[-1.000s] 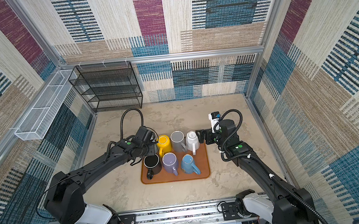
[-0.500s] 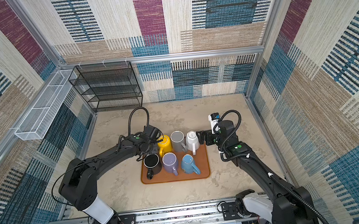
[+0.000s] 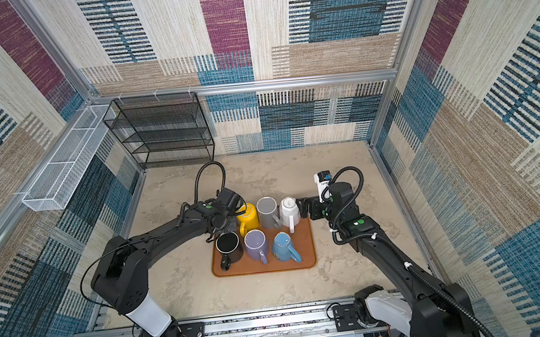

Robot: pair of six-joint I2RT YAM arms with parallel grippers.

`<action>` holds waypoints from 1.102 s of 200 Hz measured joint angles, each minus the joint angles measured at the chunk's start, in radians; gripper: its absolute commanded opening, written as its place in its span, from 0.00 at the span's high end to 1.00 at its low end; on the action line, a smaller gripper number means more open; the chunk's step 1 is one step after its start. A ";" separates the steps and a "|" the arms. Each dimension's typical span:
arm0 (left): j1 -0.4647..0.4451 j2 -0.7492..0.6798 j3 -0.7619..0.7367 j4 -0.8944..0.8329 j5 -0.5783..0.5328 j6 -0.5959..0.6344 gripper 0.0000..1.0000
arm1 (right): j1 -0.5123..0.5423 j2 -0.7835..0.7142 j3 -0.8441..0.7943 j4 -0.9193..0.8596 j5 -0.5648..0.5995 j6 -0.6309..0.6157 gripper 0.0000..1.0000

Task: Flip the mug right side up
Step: 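Grasp the light blue mug's handle with the left gripper and lift it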

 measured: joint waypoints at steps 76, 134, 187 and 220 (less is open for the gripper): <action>0.007 -0.003 -0.002 -0.014 -0.003 0.006 1.00 | 0.000 -0.024 -0.002 -0.001 0.000 0.000 0.00; 0.025 -0.052 -0.025 0.000 -0.001 0.023 1.00 | 0.000 -0.026 -0.003 0.000 0.000 0.000 0.00; 0.050 -0.118 -0.032 0.024 0.011 0.069 1.00 | 0.000 -0.018 -0.005 0.003 -0.001 0.000 0.00; 0.057 -0.153 -0.043 0.041 0.042 0.096 1.00 | 0.000 -0.013 -0.008 0.010 -0.001 0.001 0.00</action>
